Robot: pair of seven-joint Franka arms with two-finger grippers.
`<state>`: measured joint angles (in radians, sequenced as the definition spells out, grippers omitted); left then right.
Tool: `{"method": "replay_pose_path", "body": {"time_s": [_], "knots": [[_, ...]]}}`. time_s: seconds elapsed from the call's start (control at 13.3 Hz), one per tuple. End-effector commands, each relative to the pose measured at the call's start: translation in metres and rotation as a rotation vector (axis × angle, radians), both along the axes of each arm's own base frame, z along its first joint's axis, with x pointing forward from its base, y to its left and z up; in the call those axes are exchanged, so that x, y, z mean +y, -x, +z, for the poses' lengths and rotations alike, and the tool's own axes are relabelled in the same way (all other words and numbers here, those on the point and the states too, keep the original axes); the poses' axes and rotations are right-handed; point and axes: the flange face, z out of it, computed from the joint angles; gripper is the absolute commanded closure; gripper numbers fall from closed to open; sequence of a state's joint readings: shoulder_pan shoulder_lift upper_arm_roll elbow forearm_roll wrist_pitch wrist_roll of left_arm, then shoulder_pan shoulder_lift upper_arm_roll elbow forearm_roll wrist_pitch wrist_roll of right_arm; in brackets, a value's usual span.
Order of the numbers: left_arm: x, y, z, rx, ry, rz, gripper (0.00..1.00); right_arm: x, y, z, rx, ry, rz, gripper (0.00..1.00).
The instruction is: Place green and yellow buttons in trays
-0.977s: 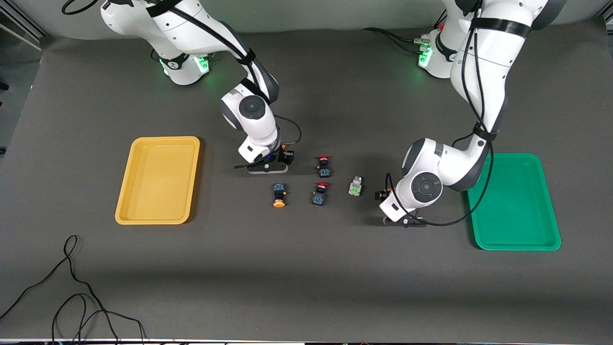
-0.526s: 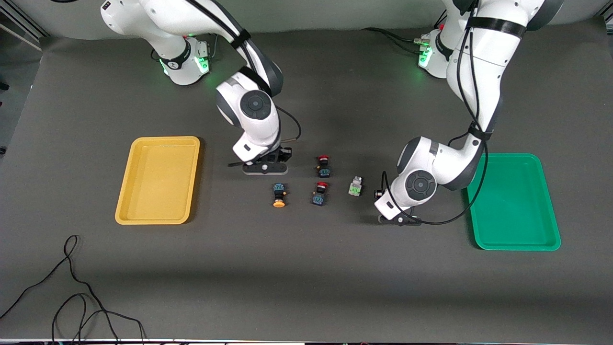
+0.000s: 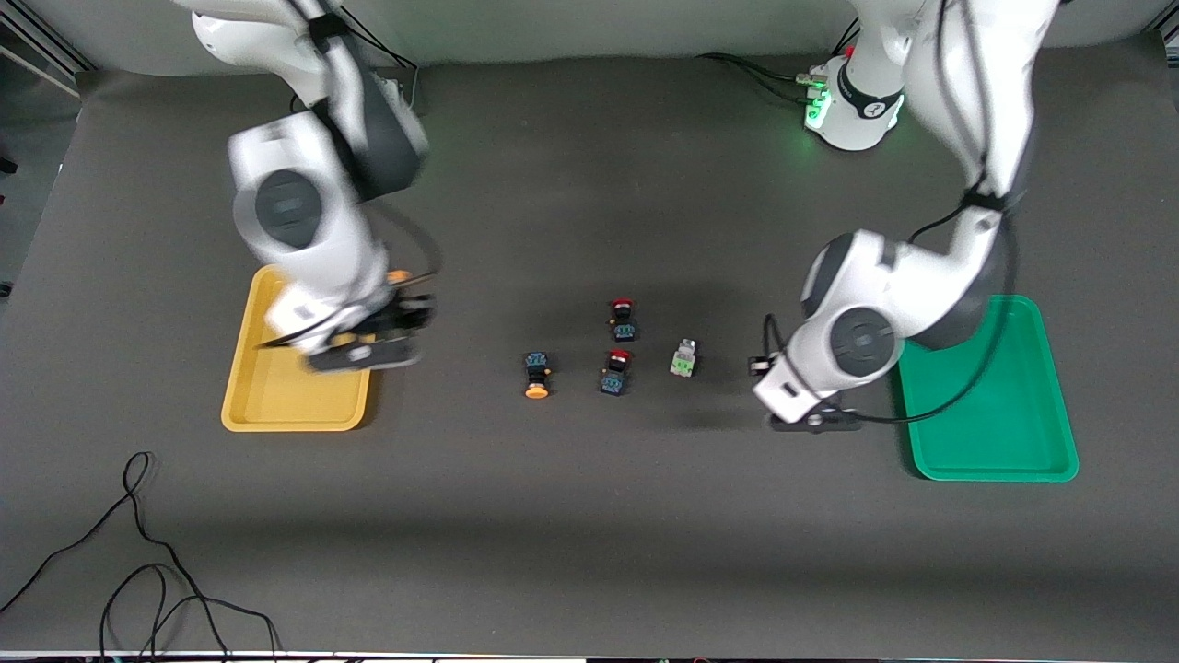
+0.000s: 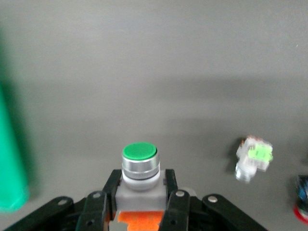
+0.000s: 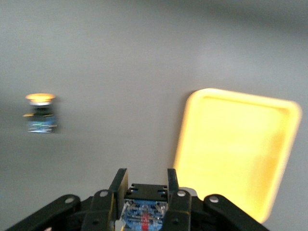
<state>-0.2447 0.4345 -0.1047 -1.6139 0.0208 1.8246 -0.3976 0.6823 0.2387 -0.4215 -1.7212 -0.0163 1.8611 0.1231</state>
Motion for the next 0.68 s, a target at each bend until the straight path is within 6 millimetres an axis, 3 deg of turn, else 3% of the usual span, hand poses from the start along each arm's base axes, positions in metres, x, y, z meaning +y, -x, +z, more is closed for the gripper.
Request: {"method": "replay_pose_path", "body": {"time_s": [0.0,0.15,0.3,0.45,0.6], "knots": [[0.049,-0.003,0.075,0.025,-0.030,0.086,1.00,-0.118,-0.010,0.007,0.026,-0.032,0.052,0.84],[0.095,-0.008,0.105,0.001,-0.027,0.126,1.00,-0.197,-0.009,-0.010,0.029,-0.067,0.034,0.84],[0.162,-0.015,0.104,-0.002,-0.025,0.111,1.00,-0.251,0.007,-0.058,0.010,-0.083,0.060,0.83],[0.229,-0.018,0.092,0.009,0.009,0.060,1.00,-0.263,0.019,-0.120,0.021,-0.101,0.056,0.84],[0.279,-0.015,0.067,-0.008,0.016,0.065,1.00,-0.273,0.018,-0.176,0.043,-0.117,0.061,0.83]]}}
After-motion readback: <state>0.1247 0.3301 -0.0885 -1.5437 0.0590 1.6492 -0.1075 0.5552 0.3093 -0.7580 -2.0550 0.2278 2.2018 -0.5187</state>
